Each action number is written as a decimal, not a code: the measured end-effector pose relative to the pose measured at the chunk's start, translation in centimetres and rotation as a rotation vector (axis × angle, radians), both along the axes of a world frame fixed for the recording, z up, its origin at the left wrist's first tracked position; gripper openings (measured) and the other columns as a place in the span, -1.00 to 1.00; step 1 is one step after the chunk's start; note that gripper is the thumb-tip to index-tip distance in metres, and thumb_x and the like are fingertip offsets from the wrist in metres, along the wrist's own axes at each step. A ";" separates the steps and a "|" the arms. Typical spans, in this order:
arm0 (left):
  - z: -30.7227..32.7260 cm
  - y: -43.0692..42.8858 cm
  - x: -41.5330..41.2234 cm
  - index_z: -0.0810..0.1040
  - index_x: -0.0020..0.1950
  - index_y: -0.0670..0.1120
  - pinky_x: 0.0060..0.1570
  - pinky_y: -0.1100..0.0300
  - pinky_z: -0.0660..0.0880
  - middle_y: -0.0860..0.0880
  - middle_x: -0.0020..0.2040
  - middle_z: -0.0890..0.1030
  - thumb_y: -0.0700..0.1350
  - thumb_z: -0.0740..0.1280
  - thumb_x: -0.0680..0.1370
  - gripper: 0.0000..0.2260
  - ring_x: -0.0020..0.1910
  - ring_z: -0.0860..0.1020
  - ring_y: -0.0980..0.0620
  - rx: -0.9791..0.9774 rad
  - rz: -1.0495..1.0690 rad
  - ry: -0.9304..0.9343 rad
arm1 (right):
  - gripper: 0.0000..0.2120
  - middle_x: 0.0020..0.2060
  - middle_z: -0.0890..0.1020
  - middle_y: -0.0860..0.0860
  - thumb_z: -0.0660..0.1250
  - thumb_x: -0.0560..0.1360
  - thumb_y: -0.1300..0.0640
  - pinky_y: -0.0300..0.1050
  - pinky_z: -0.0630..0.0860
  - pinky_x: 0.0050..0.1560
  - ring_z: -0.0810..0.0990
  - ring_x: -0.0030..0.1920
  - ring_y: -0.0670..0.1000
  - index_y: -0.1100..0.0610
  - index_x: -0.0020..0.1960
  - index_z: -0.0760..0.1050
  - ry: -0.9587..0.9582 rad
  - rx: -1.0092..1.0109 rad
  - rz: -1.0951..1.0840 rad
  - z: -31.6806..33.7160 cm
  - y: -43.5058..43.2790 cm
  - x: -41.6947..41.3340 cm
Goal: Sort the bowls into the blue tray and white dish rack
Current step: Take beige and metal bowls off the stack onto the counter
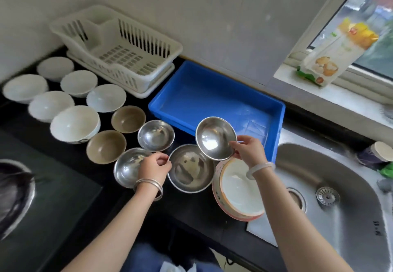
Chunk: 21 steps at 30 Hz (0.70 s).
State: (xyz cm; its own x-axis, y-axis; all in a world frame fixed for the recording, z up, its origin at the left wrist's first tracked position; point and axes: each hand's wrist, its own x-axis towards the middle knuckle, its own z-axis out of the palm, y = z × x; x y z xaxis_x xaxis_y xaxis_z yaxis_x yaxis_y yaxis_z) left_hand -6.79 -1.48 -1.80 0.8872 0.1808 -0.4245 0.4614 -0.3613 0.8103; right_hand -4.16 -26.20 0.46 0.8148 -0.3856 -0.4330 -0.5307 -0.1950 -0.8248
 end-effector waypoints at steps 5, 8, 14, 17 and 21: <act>-1.7 1.5 -2.1 0.62 -0.04 -0.15 -0.04 0.11 0.55 -0.11 -0.10 0.68 -0.23 0.38 0.43 -0.87 -0.12 0.61 -0.04 0.067 0.063 0.042 | -0.88 -0.36 0.55 0.10 0.33 0.42 0.35 -0.26 0.58 -0.50 0.57 -0.49 -0.05 0.24 -0.06 0.56 0.097 -0.057 0.084 -2.5 2.9 2.4; -2.6 1.9 -3.1 0.62 -0.03 -0.14 -0.14 0.25 0.42 -0.08 -0.09 0.68 -0.21 0.38 0.44 -0.87 -0.15 0.57 0.03 0.113 0.056 0.075 | -0.89 -0.29 0.57 0.13 0.33 0.40 0.35 -0.12 0.65 -0.37 0.58 -0.28 0.09 0.24 -0.11 0.59 0.165 -0.092 0.127 -3.9 4.0 2.9; -3.4 2.3 -3.8 0.62 -0.08 -0.13 -0.21 0.28 0.36 -0.07 -0.13 0.69 -0.20 0.37 0.45 -0.91 -0.22 0.54 0.05 0.150 0.087 0.112 | -0.91 -0.37 0.56 0.07 0.34 0.41 0.33 -0.33 0.44 -0.64 0.54 -0.43 -0.01 0.18 -0.20 0.57 0.263 -0.131 0.182 -5.6 5.3 3.6; -3.8 2.5 -4.0 0.62 -0.09 -0.12 -0.23 0.28 0.37 -0.05 -0.15 0.69 -0.19 0.37 0.45 -0.92 -0.23 0.53 0.06 0.170 0.085 0.118 | -0.94 -0.42 0.54 0.06 0.34 0.40 0.34 -0.24 0.55 -0.55 0.55 -0.43 0.01 0.26 -0.17 0.59 0.291 -0.145 0.180 -6.6 5.7 3.9; -4.1 2.6 -4.3 0.60 -0.12 -0.13 -0.17 0.25 0.43 -0.06 -0.17 0.69 -0.19 0.37 0.45 -0.95 -0.19 0.58 0.01 0.184 0.099 0.132 | -0.90 -0.38 0.55 0.11 0.33 0.40 0.30 0.16 0.63 -0.04 0.65 -0.21 0.20 0.21 -0.29 0.49 0.337 -0.205 0.226 -7.5 5.7 4.0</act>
